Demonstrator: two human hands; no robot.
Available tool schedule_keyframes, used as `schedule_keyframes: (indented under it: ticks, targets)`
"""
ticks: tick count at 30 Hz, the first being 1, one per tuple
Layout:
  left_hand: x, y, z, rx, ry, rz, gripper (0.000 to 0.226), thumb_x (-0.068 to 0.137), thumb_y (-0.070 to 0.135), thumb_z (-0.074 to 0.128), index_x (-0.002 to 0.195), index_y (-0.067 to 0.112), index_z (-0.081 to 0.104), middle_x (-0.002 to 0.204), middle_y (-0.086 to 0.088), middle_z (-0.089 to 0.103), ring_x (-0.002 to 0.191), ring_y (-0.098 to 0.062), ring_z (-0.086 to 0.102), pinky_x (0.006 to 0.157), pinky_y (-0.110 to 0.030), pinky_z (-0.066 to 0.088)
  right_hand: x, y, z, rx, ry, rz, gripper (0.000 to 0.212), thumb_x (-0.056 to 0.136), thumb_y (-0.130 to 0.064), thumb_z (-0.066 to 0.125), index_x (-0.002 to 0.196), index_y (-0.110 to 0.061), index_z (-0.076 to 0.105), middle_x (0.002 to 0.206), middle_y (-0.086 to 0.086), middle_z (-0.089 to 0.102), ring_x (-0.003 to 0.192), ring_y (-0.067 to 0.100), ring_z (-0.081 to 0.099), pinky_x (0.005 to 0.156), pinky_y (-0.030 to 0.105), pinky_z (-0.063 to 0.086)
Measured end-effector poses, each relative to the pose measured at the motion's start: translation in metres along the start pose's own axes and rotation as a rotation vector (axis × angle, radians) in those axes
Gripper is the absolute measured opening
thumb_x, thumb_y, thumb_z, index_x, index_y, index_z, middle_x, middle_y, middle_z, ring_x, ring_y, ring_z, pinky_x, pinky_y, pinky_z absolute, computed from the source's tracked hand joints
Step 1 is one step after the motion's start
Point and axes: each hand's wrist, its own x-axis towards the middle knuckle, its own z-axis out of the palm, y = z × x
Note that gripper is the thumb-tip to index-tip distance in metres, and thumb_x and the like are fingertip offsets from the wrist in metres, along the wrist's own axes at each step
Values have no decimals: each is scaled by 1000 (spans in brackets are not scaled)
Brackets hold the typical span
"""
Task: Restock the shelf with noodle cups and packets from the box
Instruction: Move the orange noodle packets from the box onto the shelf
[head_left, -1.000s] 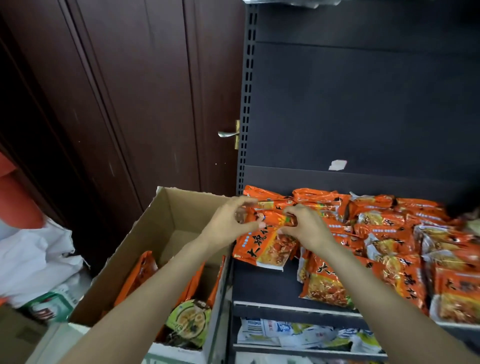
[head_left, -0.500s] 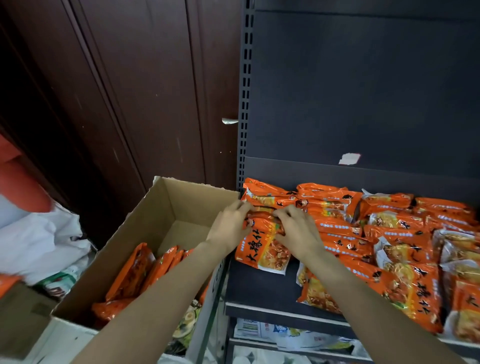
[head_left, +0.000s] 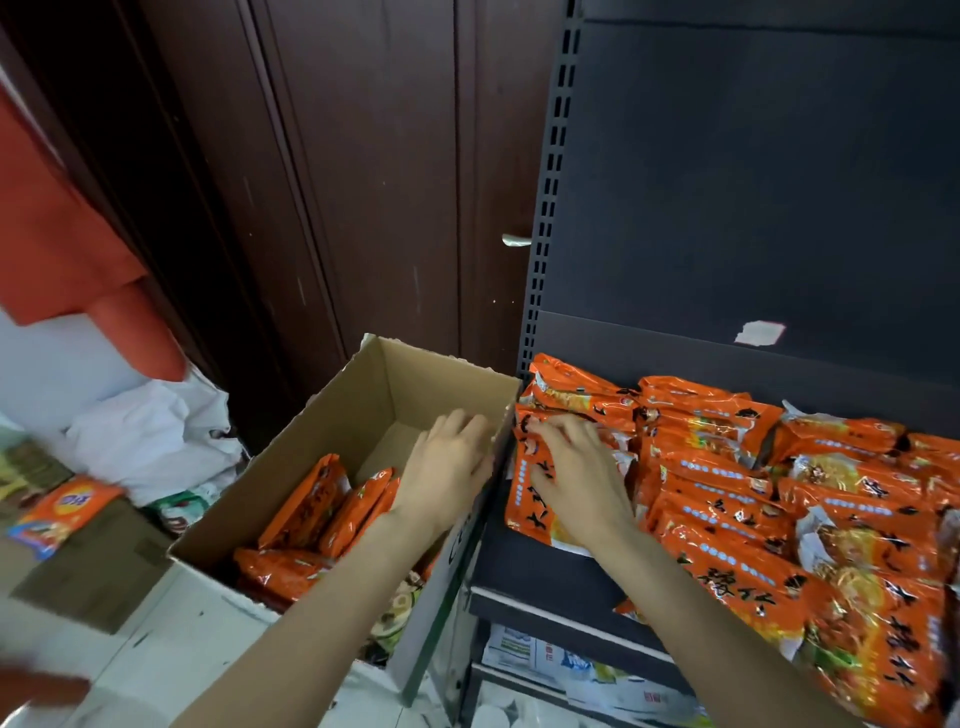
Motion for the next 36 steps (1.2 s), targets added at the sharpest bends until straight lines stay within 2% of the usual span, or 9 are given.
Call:
schedule_keyframes:
  ticks: [3,10,14,18,23,26,31,34,36]
  targets:
    - [-24,-38,-18,19,26,-70,35,90,19,51,126,21,49,122,0,50,112,-21,47,89,-34,43,11,-33,14,156,-53,-2,36,92,-20,54,127,-20,52,122,-2,48,118,15,43,89,24,39]
    - [-52,-176,-57,60,65,-309,36,88,16,55,124,13,56,118,-10,55,108,-33,51,89,-46,45,47,-119,81,257,-181,46,36,92,-22,54,128,-18,51,123,2,50,120,18,45,95,27,36]
    - [-49,-249,-63,-111,-163,-323,47,94,18,50,140,16,42,132,-11,52,119,-31,51,98,-39,41,70,-163,128,314,-260,222,42,90,-23,58,130,-15,49,128,9,49,120,25,48,99,30,35]
    - [-41,-283,-69,-279,-453,-261,50,95,26,52,143,31,36,124,-7,62,110,-24,60,93,-30,44,83,-182,164,303,-328,376,54,91,-31,57,139,-16,39,137,11,46,125,26,45,101,32,36]
    - [-45,-296,-73,-432,-487,-250,50,95,31,51,138,46,29,128,3,60,115,-18,58,101,-32,43,95,-191,194,361,-394,404,60,92,-30,57,145,-15,32,145,9,40,133,24,38,107,28,30]
    - [-47,-298,-73,-453,-469,-238,48,94,39,47,138,43,29,129,5,59,113,-17,59,89,-19,40,108,-196,214,380,-429,396,59,92,-28,57,145,-16,33,146,9,41,133,25,39,110,33,31]
    - [-45,-300,-70,-516,-497,-256,47,96,35,47,138,44,29,128,6,58,112,-19,58,101,-31,44,125,-199,247,394,-459,435,44,91,-15,58,134,-12,50,126,10,60,115,25,56,94,27,41]
    - [-44,-302,-69,-540,-496,-260,48,96,33,49,140,40,33,122,6,59,108,-15,58,100,-35,46,127,-195,253,364,-355,477,22,90,-3,52,104,-9,68,99,7,69,99,25,63,76,23,42]
    - [-42,-301,-67,-537,-494,-263,49,95,28,51,141,38,35,116,8,58,99,-12,59,96,-31,48,126,-193,246,368,-305,468,23,90,0,50,94,-11,70,90,5,69,92,23,64,71,22,39]
